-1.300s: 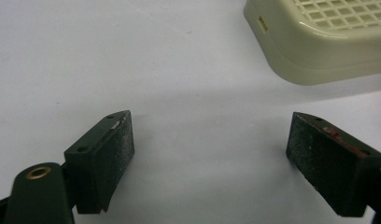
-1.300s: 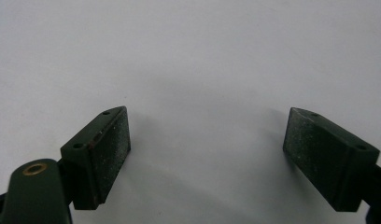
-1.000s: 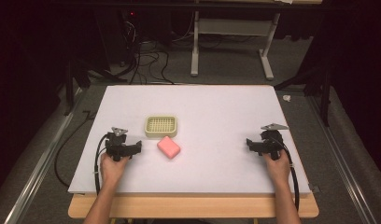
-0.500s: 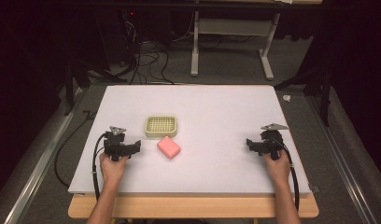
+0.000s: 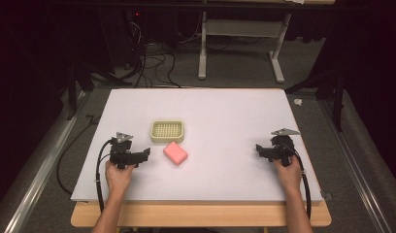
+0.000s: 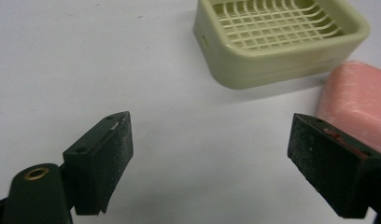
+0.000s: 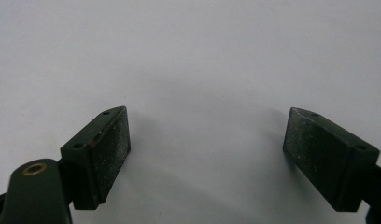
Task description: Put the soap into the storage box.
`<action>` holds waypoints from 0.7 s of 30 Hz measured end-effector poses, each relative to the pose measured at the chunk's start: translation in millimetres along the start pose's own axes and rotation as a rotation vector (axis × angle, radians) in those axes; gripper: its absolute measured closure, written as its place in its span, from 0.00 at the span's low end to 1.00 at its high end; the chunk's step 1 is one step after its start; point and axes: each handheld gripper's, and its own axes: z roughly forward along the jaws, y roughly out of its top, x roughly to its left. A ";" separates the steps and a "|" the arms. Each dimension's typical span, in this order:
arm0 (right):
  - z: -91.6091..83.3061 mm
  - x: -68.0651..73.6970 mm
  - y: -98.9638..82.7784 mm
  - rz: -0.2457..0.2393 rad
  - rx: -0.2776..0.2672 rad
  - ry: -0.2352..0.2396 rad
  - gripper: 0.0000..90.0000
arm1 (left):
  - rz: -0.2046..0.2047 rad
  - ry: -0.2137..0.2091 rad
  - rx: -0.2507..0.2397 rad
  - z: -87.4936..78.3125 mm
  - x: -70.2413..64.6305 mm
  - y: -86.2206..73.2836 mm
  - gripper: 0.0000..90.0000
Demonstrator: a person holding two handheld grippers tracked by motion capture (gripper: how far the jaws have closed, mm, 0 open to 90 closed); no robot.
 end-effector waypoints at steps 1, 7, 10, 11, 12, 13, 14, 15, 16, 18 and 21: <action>0.0 0.1 0.0 0.001 0.001 0.001 0.17 | 0.005 -0.007 0.000 -1.0 -1.7 0.1 0.17; 0.0 0.0 0.0 0.000 0.000 0.000 0.17 | 0.020 -0.052 -0.025 -5.8 -12.7 1.2 0.16; 0.0 0.0 0.0 0.000 0.000 0.000 0.17 | 0.022 -0.072 -0.035 -7.5 -16.7 1.6 0.16; 0.0 0.0 0.0 0.000 0.000 0.000 0.17 | 0.024 -0.078 -0.036 -7.9 -17.5 1.8 0.16; 0.0 0.0 0.0 0.001 0.000 0.000 0.17 | 0.026 -0.085 -0.039 -8.5 -18.9 1.9 0.16; 0.0 0.0 0.0 0.000 0.000 0.000 0.17 | 0.025 -0.088 -0.043 -8.9 -20.2 1.9 0.16; 0.0 0.0 0.0 0.000 0.000 0.000 0.17 | 0.028 -0.092 -0.043 -9.5 -20.9 2.0 0.16; 0.0 0.0 0.0 0.000 0.000 0.000 0.17 | 0.028 -0.095 -0.046 -9.9 -22.1 2.1 0.16; 0.0 0.1 0.0 0.001 0.001 0.000 0.17 | 0.031 -0.098 -0.048 -10.1 -23.8 2.1 0.16; 0.0 0.0 0.0 0.000 0.000 0.000 0.17 | 0.037 -0.106 -0.049 -10.4 -26.3 2.2 0.16; 0.0 0.0 0.0 0.000 0.000 0.000 0.17 | 0.053 -0.118 -0.051 -11.0 -31.0 2.1 0.16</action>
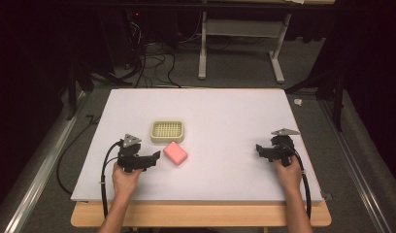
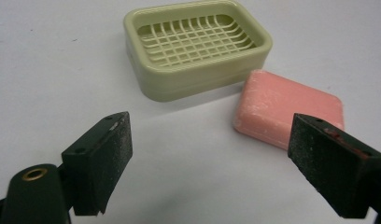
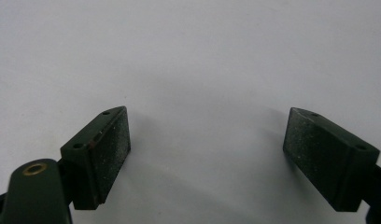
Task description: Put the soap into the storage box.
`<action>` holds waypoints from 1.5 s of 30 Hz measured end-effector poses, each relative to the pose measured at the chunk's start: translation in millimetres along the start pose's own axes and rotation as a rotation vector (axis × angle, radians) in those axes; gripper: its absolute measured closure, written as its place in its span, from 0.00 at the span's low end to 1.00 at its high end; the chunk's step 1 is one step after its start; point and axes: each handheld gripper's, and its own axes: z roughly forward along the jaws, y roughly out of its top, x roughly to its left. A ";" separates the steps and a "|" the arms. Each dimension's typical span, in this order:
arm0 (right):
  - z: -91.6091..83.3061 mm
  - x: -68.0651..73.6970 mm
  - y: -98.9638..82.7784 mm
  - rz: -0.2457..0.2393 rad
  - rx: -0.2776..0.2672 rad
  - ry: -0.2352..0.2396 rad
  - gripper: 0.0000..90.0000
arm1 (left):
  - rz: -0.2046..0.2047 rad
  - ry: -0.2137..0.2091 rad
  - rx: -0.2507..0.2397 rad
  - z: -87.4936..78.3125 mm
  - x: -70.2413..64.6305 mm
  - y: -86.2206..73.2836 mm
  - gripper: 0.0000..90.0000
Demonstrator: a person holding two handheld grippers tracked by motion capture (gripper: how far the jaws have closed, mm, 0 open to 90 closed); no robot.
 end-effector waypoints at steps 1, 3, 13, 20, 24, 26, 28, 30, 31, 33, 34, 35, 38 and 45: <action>0.0 0.0 0.0 0.000 0.000 0.000 0.17 | 0.005 -0.003 -0.002 0.3 -2.1 0.2 0.16; 0.0 0.0 0.0 0.000 0.000 0.000 0.17 | 0.011 -0.010 -0.002 0.9 -4.9 0.6 0.16; 0.0 0.0 0.0 0.000 0.000 0.000 0.17 | 0.094 -0.021 0.004 5.2 -26.4 6.9 0.14; 0.0 0.0 0.0 0.000 0.000 0.000 0.17 | 0.130 -0.041 0.014 13.5 -37.9 11.0 0.13; -0.1 0.1 0.0 0.001 0.001 0.000 0.17 | 0.146 -0.050 0.028 20.9 -43.3 11.5 0.13; 0.0 0.0 0.0 0.000 0.000 0.000 0.17 | 0.149 -0.054 0.034 24.0 -45.4 11.7 0.13; 0.0 0.0 0.0 0.000 0.000 0.000 0.17 | 0.152 -0.060 0.037 27.1 -47.4 11.8 0.13; 0.0 0.0 0.0 -0.001 0.000 0.000 0.17 | 0.152 -0.063 0.037 29.6 -48.6 11.8 0.13; 0.0 0.0 0.0 0.000 0.000 0.000 0.17 | 0.151 -0.065 0.040 31.2 -49.2 11.9 0.13; 0.0 0.0 0.0 0.000 0.000 0.000 0.17 | 0.153 -0.068 0.046 34.1 -50.0 12.1 0.12; 0.0 0.0 0.0 0.000 0.000 0.000 0.17 | 0.152 -0.068 0.047 35.5 -50.4 12.1 0.12; 0.0 0.0 0.0 0.000 0.000 0.000 0.17 | 0.150 -0.072 0.046 37.0 -50.6 12.0 0.12; -0.1 0.1 0.0 0.001 0.001 0.001 0.17 | 0.147 -0.083 0.052 40.3 -51.1 12.0 0.11; 0.0 0.0 0.0 0.000 0.000 0.000 0.17 | 0.151 -0.089 0.070 50.1 -51.2 11.2 0.08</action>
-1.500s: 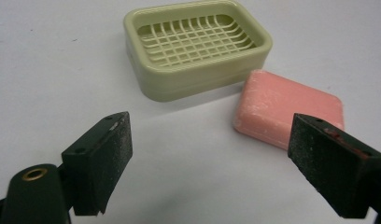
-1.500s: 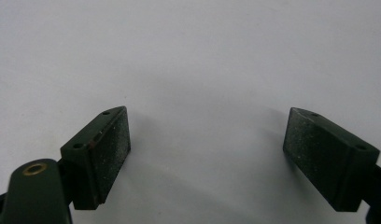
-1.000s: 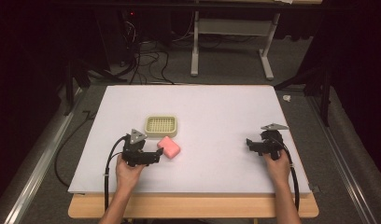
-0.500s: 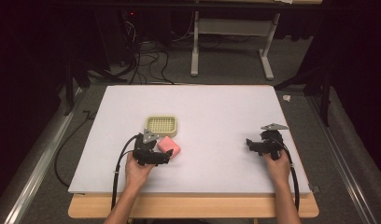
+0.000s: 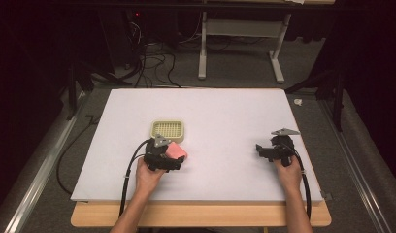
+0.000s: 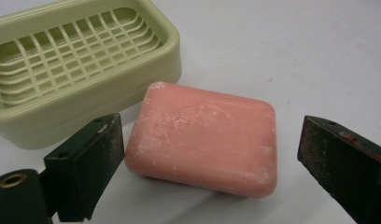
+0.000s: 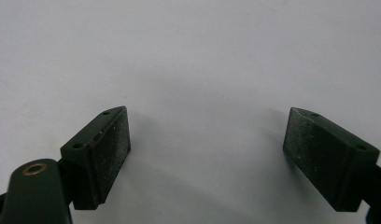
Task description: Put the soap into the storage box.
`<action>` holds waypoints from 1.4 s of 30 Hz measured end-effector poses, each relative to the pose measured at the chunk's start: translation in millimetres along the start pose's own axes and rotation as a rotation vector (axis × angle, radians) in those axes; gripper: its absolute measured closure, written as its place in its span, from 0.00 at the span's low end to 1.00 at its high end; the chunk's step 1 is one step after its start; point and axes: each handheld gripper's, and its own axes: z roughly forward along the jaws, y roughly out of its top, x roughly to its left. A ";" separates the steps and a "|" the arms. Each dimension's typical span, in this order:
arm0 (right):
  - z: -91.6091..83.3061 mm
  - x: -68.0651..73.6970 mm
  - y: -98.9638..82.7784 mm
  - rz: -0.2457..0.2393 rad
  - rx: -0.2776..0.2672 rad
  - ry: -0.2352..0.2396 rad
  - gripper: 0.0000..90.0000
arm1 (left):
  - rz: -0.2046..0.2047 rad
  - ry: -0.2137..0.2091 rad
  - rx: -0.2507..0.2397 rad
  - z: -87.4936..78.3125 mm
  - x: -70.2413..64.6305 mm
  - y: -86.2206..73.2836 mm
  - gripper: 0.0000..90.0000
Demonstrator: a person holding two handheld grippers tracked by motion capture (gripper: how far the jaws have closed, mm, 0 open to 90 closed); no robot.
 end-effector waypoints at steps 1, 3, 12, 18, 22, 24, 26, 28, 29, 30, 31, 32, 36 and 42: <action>-0.1 0.1 0.0 0.001 0.001 0.001 0.17 | -0.001 0.001 -0.001 0.7 0.0 0.0 0.08; 0.0 0.0 0.0 0.000 0.000 0.000 0.17 | 0.004 0.001 0.003 2.0 0.4 -0.1 0.08; -0.1 0.1 0.0 0.001 0.001 0.001 0.17 | 0.038 0.010 0.032 11.8 -0.5 -1.2 0.08; -0.1 0.1 0.0 0.001 0.001 0.001 0.17 | 0.058 0.009 0.062 16.7 -1.2 0.2 0.08; -0.1 0.1 0.0 0.001 0.001 0.001 0.17 | 0.075 0.016 0.069 18.7 -3.6 2.3 0.10; -0.1 0.1 0.0 0.001 0.001 0.001 0.17 | 0.080 0.019 0.072 20.1 -4.9 2.5 0.11; -0.1 0.1 0.0 0.001 0.001 0.000 0.17 | 0.088 0.019 0.079 21.3 -6.1 2.3 0.11; -0.1 0.1 0.0 0.001 0.001 0.000 0.17 | 0.099 0.014 0.087 22.5 -7.1 2.1 0.13; 0.0 0.0 0.0 0.000 0.000 0.000 0.17 | 0.104 0.013 0.092 22.8 -7.6 1.9 0.13; -0.1 0.1 0.0 0.001 0.001 0.000 0.17 | 0.106 0.011 0.094 23.3 -8.1 1.7 0.14; -0.1 0.1 0.0 0.001 0.001 0.001 0.17 | 0.111 0.009 0.097 23.7 -8.3 1.5 0.14; -0.1 0.1 0.0 0.001 0.001 0.001 0.17 | 0.113 0.007 0.100 24.1 -8.6 1.4 0.14; -0.1 0.1 0.0 0.001 0.001 0.000 0.17 | 0.107 -0.012 0.102 25.1 -8.0 1.2 0.15; -0.1 0.1 0.0 0.001 0.001 0.001 0.17 | 0.116 -0.027 0.121 24.4 -8.9 2.3 0.15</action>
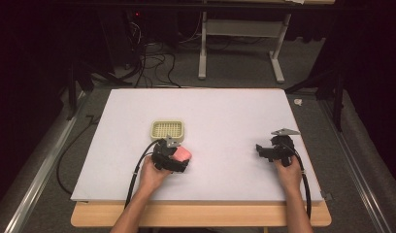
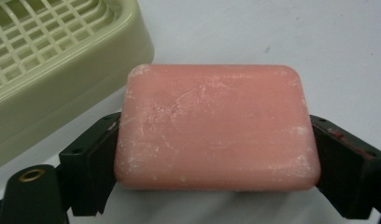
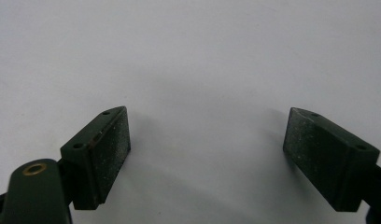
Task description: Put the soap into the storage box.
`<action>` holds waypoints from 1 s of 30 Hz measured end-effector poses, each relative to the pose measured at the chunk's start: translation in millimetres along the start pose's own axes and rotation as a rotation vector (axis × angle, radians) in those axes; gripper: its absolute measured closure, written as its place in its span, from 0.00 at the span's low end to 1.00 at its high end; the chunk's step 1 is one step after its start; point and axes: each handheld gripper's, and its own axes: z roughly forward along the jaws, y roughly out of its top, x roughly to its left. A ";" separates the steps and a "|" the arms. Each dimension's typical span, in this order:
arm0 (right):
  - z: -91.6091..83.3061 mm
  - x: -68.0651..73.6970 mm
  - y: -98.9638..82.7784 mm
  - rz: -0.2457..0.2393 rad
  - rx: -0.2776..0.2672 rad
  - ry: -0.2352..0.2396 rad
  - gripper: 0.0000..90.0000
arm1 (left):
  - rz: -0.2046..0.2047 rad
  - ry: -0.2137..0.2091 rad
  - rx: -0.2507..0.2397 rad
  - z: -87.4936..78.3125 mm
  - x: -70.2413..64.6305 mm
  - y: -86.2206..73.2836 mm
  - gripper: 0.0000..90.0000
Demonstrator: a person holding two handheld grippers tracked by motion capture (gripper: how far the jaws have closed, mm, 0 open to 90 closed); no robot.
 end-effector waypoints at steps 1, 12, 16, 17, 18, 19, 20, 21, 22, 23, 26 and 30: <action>0.0 -0.1 0.0 -0.001 -0.001 -0.001 0.17 | 0.001 -0.004 0.004 -0.2 -0.1 0.3 0.15; 0.0 0.0 0.0 0.000 0.000 -0.001 0.17 | -0.004 -0.017 0.023 -3.2 -1.2 1.3 0.15; 0.0 -0.1 0.0 -0.001 -0.001 -0.001 0.17 | -0.010 -0.026 0.012 -6.6 -2.1 2.0 0.15; 0.0 0.0 0.0 0.000 0.000 -0.001 0.17 | -0.010 -0.025 0.006 -8.1 -2.5 2.1 0.15; 0.0 0.0 0.0 0.000 0.000 0.000 0.17 | -0.009 -0.027 0.003 -9.9 -2.6 2.5 0.15; 0.1 -0.1 0.0 -0.001 -0.001 0.000 0.17 | -0.010 -0.026 -0.003 -11.2 -2.8 2.6 0.15; 0.1 -0.1 0.0 -0.001 -0.001 -0.001 0.17 | -0.011 -0.027 -0.009 -13.1 -2.8 2.9 0.15; 0.0 0.0 0.0 0.000 0.000 0.000 0.17 | -0.013 -0.028 -0.013 -15.1 -2.8 3.2 0.15; 0.1 -0.1 0.0 -0.001 -0.001 -0.001 0.17 | -0.013 -0.027 -0.020 -17.4 -2.8 3.6 0.15; 0.1 -0.1 0.0 -0.001 -0.001 -0.001 0.17 | -0.012 -0.027 -0.023 -19.3 -2.8 3.9 0.15; 0.1 -0.1 0.0 -0.001 -0.001 -0.001 0.17 | -0.012 -0.021 -0.038 -24.9 -2.7 4.5 0.15; 0.1 -0.1 0.0 -0.001 -0.001 -0.001 0.17 | -0.019 -0.019 -0.061 -32.3 -3.8 4.5 0.15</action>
